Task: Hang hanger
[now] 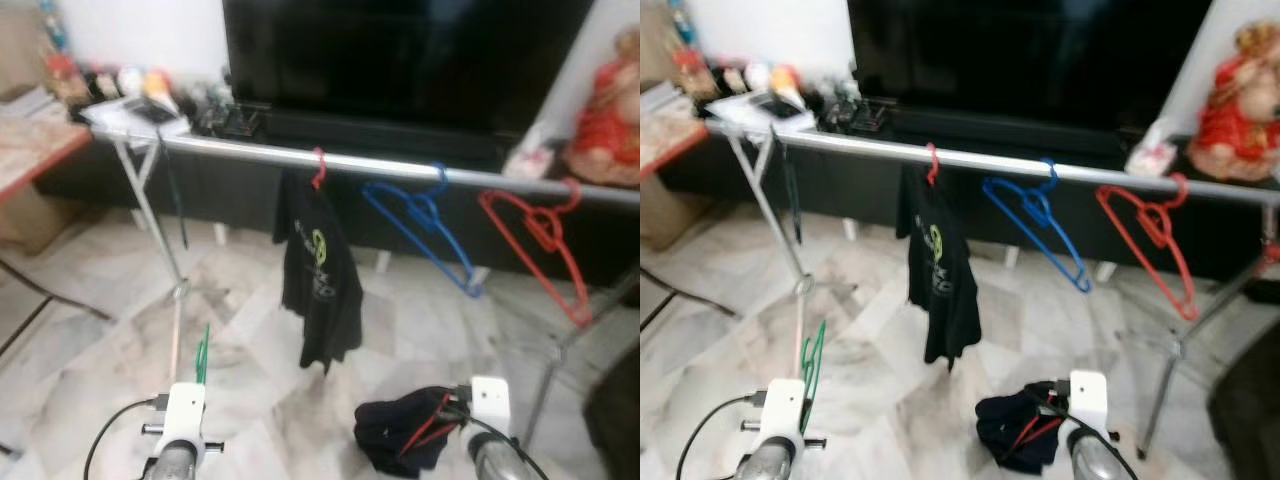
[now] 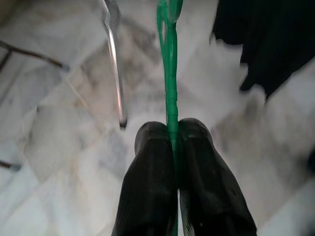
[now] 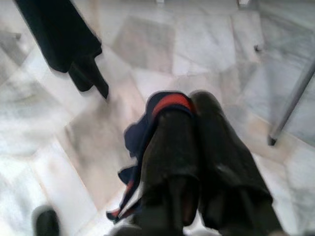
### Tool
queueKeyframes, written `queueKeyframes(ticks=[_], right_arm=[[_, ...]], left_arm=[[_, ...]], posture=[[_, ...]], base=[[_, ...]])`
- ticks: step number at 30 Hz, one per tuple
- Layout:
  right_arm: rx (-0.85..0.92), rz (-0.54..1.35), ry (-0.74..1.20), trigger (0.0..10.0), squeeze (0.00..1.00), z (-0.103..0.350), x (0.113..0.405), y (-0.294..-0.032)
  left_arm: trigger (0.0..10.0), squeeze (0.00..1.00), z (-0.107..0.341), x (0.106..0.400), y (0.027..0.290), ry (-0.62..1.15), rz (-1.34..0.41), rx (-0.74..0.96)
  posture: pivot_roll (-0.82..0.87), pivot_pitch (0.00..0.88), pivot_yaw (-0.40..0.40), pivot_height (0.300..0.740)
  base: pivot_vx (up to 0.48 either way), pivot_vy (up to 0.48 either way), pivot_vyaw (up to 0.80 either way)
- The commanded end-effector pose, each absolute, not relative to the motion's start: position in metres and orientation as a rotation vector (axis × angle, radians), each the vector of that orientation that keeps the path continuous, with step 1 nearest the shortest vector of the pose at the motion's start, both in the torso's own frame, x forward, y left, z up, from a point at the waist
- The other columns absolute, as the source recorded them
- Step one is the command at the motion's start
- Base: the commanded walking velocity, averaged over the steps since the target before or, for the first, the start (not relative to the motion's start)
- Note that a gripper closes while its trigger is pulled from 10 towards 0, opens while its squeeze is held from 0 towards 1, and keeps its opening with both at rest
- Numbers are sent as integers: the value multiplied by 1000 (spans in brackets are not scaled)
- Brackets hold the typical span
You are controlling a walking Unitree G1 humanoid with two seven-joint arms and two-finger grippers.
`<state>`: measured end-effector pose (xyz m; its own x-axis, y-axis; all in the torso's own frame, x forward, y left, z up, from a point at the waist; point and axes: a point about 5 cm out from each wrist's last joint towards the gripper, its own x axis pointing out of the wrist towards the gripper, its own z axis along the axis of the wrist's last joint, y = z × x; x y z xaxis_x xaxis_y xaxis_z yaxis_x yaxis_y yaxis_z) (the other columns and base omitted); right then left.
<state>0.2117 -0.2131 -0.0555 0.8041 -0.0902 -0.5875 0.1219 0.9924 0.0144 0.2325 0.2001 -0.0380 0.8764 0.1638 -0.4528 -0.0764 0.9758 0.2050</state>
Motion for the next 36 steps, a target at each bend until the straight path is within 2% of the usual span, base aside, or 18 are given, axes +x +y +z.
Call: queueKeyframes(ticks=[1,6,15,23,36], right_arm=[[47,-114,552,10000,0,-43,229,-216],[38,-111,498,10000,0,-32,243,-216],[34,-114,463,10000,0,-25,250,-217],[31,-100,441,10000,0,-19,259,-214],[23,-76,380,10000,0,-4,275,-214]], left_arm=[[10000,0,-37,233,197,474,122,164],[10000,0,-33,240,193,448,100,151],[10000,0,-25,247,191,399,84,130],[10000,0,-18,256,191,367,57,118],[10000,0,-14,259,187,353,27,96]], posture=[[-115,0,-42,740],[-125,0,-35,740],[-126,0,-31,740],[-124,0,-30,740],[-127,0,-30,740]], base=[[-255,0,0],[-251,0,0],[-246,0,0],[-249,0,-791],[-251,0,0]])
